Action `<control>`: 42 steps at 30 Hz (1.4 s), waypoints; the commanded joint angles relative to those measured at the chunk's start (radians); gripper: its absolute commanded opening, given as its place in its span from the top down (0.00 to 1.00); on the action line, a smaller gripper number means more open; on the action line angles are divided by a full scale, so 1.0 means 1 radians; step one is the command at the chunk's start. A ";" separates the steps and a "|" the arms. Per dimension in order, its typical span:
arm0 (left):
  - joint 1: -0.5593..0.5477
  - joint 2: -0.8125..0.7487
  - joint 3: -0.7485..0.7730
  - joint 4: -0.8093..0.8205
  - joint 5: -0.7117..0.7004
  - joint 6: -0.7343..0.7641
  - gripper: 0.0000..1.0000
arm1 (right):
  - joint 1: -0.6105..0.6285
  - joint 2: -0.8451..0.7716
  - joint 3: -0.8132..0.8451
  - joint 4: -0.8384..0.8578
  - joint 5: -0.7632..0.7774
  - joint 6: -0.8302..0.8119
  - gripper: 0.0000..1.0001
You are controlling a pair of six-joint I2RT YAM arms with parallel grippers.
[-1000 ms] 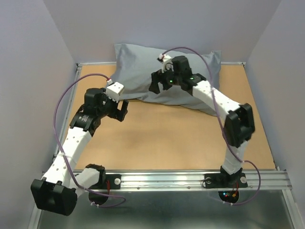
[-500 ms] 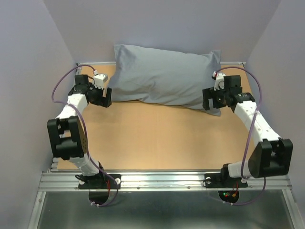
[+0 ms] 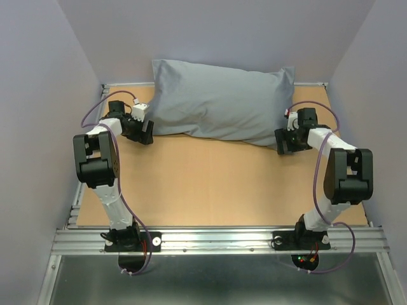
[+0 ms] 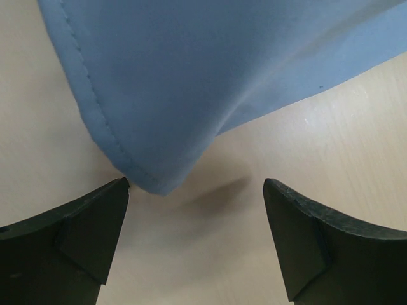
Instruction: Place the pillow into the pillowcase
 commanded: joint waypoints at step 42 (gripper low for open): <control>0.067 -0.613 0.049 0.449 0.169 -0.498 1.00 | -0.095 -0.241 0.514 0.110 -0.027 0.007 0.99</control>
